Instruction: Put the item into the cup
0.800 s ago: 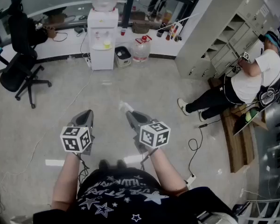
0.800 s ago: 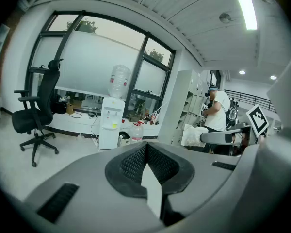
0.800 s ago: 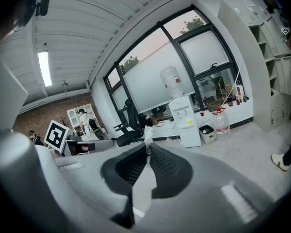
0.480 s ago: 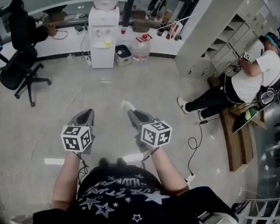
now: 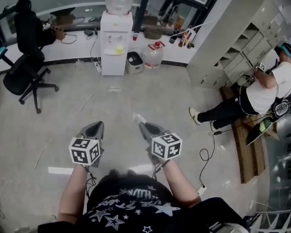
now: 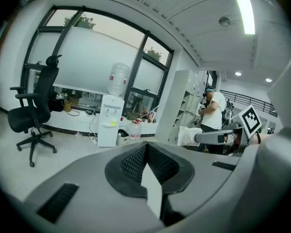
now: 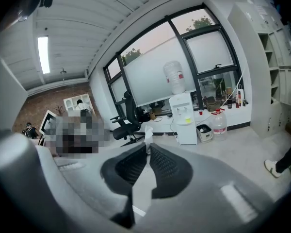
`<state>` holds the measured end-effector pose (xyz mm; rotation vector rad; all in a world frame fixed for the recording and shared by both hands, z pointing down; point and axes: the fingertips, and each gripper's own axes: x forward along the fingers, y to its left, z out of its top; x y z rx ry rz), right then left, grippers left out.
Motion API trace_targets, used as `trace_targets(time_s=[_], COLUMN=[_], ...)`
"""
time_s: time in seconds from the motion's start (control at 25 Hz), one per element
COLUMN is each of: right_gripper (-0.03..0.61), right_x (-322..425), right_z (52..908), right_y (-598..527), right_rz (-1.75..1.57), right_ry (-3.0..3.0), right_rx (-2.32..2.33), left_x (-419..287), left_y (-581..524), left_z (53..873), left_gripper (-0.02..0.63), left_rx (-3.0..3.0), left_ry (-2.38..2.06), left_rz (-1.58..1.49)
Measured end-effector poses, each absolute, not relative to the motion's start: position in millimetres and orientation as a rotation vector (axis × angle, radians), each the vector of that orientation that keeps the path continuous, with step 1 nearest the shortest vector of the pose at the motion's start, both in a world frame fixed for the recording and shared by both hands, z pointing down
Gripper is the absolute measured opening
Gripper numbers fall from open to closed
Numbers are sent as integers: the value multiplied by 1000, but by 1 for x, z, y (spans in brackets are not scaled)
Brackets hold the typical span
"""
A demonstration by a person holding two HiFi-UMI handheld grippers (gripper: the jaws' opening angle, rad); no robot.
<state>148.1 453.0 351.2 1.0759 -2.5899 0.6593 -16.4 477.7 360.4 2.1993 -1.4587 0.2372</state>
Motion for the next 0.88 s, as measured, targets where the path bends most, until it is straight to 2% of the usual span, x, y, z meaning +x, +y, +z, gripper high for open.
trace_targets(time_s=[0.52, 0.88], right_gripper=[20, 20], right_x=[126, 112], right_z=[386, 397], right_y=[438, 345], right_rz=[791, 850], right_ry=[-2546, -2596], right_rx=[1174, 1157], left_x=[-50, -66], left_y=[453, 368], left_z=[386, 397], left_gripper=[5, 4], left_rx=[2198, 2162], left_ry=[-1365, -1426], left_rz=[234, 267])
